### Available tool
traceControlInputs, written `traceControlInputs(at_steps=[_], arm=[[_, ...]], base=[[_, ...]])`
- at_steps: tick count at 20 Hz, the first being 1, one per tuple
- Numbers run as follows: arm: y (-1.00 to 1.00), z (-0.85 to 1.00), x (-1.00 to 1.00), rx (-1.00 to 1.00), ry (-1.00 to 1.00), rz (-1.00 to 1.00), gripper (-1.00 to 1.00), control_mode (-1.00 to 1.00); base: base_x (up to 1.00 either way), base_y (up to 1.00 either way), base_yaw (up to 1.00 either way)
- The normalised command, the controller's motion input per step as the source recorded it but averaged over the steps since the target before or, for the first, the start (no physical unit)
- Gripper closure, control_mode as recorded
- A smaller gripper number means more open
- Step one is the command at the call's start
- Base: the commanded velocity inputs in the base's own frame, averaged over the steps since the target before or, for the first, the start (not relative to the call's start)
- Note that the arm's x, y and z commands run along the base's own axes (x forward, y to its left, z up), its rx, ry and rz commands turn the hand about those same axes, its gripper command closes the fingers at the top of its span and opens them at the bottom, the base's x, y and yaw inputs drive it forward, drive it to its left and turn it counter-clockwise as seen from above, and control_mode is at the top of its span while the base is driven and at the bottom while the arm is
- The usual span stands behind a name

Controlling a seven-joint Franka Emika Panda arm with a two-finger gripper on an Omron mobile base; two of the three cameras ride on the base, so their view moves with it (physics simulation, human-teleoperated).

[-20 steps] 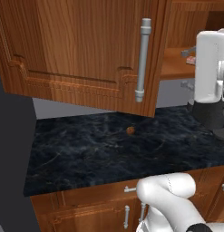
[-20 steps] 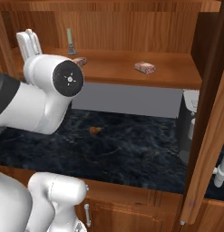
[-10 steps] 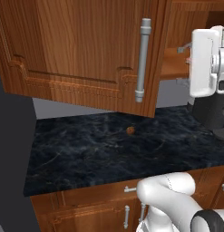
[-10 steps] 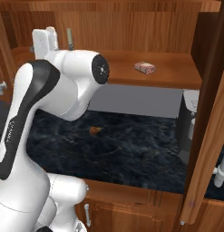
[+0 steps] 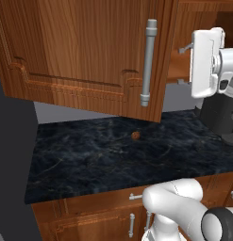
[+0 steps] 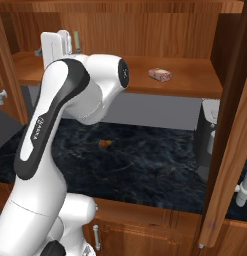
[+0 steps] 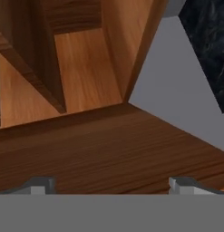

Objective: Pick the bar soap and bar soap from the cabinet and place them on the counter.

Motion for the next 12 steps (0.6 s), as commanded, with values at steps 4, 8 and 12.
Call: traceControlInputs(at_steps=[4, 8, 12], arm=[[0.13, 0.00, 0.03, 0.00, 0.00, 0.07, -1.00, -1.00], [0.11, 0.00, 0.03, 0.00, 0.00, 0.05, -1.00, -1.00], [0.09, -0.07, 0.07, 0.00, 0.02, 0.05, -1.00, -1.00]], base=[[0.00, 0.00, 0.00], [0.00, 0.00, 0.00], [0.00, 0.00, 0.00]])
